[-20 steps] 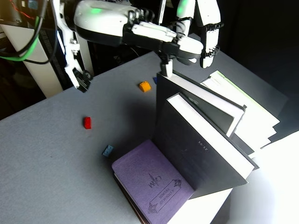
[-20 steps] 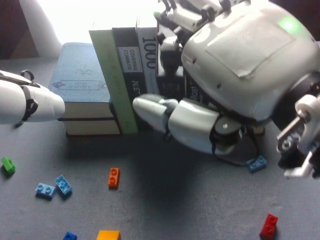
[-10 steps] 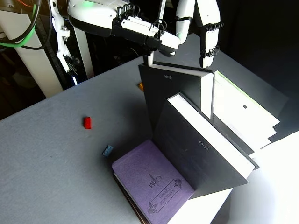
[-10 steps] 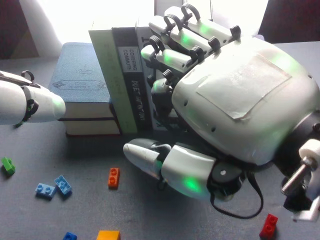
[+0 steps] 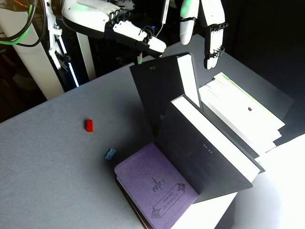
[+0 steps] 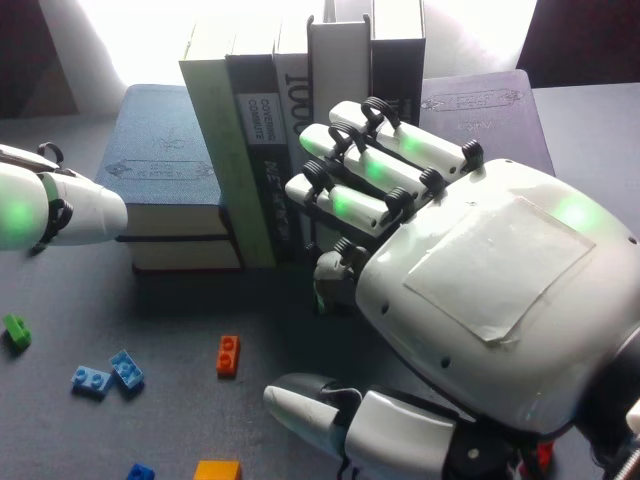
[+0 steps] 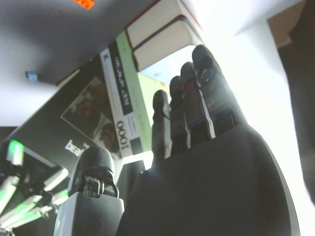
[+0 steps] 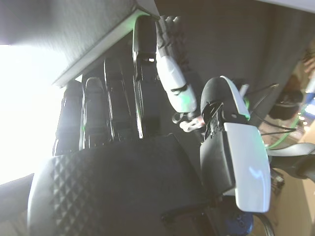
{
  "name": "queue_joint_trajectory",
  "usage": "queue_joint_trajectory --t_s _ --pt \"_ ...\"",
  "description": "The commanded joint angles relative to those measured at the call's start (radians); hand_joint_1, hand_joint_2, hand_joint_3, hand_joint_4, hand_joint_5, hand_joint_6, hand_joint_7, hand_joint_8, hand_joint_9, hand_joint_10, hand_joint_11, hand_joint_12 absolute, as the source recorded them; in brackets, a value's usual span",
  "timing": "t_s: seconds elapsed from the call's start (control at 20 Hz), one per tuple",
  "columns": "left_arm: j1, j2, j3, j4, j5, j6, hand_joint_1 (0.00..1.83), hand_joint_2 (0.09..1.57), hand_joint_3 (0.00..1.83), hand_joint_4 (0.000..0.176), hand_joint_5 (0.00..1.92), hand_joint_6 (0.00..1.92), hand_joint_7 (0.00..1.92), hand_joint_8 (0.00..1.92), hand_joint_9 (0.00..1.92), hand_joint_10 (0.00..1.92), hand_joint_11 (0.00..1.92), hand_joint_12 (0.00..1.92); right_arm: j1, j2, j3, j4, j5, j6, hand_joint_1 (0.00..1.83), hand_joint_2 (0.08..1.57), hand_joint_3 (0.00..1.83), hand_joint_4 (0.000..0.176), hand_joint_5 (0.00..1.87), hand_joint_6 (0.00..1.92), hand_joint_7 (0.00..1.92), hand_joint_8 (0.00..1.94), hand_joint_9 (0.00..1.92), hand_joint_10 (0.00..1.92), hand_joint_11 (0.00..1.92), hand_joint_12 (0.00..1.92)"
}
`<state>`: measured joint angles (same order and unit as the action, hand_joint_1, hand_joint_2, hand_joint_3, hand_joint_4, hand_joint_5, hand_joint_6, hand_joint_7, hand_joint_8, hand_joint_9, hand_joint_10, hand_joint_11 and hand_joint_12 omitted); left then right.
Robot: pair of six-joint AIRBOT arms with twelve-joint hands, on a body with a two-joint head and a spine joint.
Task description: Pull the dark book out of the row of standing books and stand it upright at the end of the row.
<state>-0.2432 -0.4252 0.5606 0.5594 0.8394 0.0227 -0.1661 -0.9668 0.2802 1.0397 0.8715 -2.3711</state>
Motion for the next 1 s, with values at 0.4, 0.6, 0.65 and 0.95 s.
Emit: queue_joint_trajectory --t_s 0.4,0.6,0.65,0.95 --pt "-0.010 0.008 -0.002 0.039 -0.062 -0.003 0.02 1.28 0.00 0.043 0.25 0.00 0.23 0.00 0.27 0.00 0.32 0.09 -0.091 0.008 -0.004 -0.062 0.037 -0.042 0.00 1.22 0.00 0.000 0.82 0.42 0.29 0.00 0.00 0.00 0.00 0.00" --pt "-0.010 0.008 -0.002 0.039 -0.062 -0.003 0.04 1.28 0.00 0.039 0.25 0.01 0.22 0.00 0.26 0.00 0.31 0.09 -0.113 0.007 -0.001 -0.062 0.026 -0.048 0.01 1.22 0.00 0.000 0.82 0.42 0.30 0.02 0.01 0.01 0.00 0.00" --pt "-0.010 0.008 -0.002 0.040 -0.062 -0.003 0.05 1.28 0.00 0.036 0.25 0.01 0.22 0.00 0.26 0.00 0.31 0.08 -0.117 0.005 0.004 -0.062 0.021 -0.050 0.01 1.22 0.00 0.000 0.84 0.42 0.31 0.02 0.02 0.01 0.00 0.00" --pt "-0.011 0.008 0.001 0.040 -0.062 -0.003 0.00 1.27 0.00 0.046 0.25 0.00 0.22 0.00 0.26 0.00 0.32 0.09 -0.170 -0.013 0.052 -0.062 -0.005 -0.059 0.00 1.22 0.00 0.000 0.81 0.40 0.28 0.00 0.01 0.00 0.00 0.00"
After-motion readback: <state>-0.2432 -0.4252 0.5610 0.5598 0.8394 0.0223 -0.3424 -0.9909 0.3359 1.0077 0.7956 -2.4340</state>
